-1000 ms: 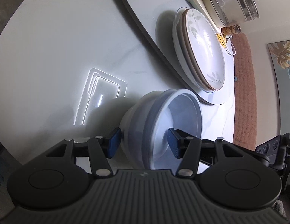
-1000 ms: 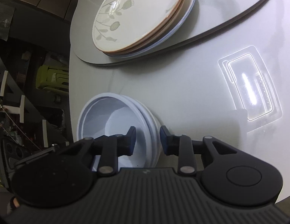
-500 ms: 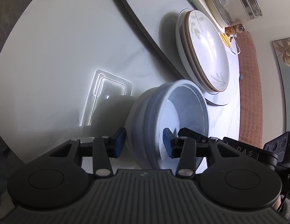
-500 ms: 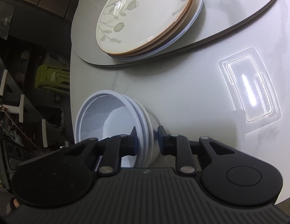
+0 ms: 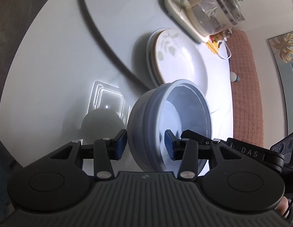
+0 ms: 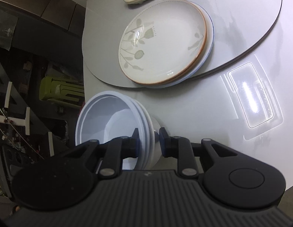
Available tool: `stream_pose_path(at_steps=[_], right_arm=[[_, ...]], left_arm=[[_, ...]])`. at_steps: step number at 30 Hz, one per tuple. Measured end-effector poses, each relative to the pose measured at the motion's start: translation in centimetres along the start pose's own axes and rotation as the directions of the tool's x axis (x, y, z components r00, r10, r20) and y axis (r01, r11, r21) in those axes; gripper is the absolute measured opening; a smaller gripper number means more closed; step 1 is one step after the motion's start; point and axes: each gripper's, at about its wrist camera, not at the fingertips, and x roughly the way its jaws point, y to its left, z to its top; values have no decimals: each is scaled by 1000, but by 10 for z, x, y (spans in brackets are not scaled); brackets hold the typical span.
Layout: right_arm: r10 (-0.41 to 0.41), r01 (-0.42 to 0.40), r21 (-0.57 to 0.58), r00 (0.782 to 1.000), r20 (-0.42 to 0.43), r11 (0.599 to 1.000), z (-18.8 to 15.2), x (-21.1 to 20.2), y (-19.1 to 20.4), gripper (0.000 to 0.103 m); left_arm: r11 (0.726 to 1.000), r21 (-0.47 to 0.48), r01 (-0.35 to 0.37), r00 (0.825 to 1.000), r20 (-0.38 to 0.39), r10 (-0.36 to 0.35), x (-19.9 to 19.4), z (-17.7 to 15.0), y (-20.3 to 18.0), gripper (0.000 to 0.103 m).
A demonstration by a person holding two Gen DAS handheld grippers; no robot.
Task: Organize plates and bowls
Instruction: 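Lower the bowls onto the plate stack and open both grippers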
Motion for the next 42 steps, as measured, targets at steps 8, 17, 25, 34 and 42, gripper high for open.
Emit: stream_pose_path(at_steps=[8,17,25,34,42], right_arm=[[35,-36,7,997,72,999,37,-26,16,24],[4,-3,-16,995,95,1000,83,-15,15,24],[-22,21,14,997,74,1000,117,12,-3,24],[-73,70,40,995,66,997,132,30,-15,24],[-103,102,27,993,59,994,142,40,-24,24]], left_arm=[[998,49,48,998,48,-51,-18,37,-37,49],[997,72,42,998,40,-45,12,78,-62,49],[997,80,18,1000,-15,-17,56,110,-68,49],[994,110,-6,996,-88,16,100,128,-72,49],[992,128,-20,994,-104,33,121,138,-77,49]])
